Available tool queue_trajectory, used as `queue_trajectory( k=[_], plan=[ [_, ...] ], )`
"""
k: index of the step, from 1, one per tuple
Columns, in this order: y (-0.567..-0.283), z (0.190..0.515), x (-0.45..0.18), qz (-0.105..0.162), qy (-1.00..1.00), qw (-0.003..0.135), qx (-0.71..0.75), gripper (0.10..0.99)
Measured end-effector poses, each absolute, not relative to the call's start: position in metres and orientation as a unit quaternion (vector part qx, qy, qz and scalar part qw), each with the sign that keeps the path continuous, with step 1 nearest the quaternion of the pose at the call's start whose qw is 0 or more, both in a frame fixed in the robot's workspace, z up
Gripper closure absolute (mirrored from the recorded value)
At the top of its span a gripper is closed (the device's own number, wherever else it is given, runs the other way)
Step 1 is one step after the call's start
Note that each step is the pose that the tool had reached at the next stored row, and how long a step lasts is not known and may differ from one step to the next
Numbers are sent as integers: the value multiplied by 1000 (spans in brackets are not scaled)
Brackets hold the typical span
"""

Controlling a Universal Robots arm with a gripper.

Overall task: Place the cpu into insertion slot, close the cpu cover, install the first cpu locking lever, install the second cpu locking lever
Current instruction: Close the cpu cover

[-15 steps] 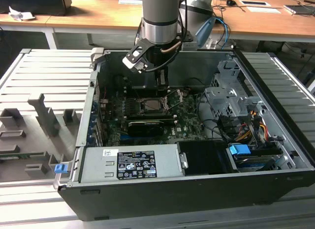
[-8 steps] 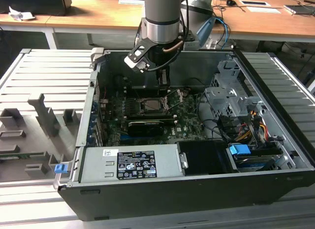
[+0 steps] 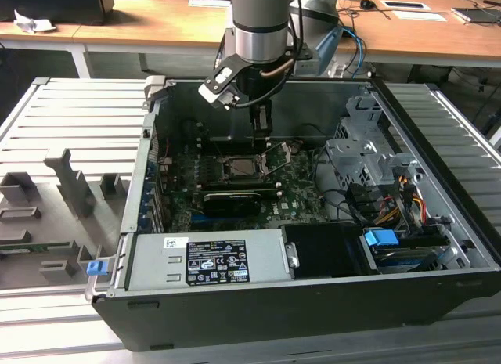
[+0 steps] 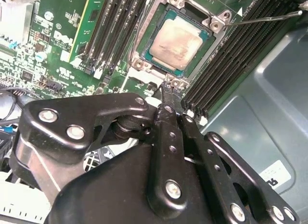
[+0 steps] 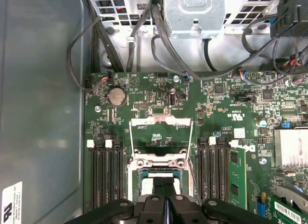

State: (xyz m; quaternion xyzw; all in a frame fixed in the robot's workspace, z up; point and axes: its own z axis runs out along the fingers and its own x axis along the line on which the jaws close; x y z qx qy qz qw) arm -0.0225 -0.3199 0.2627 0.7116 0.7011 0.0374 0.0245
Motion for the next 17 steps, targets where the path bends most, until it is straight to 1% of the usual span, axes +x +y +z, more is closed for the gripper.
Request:
queue_trajectory(
  k=[17],
  plan=[
    [-320,264,-11,37,701,24,712,980]
  ],
)
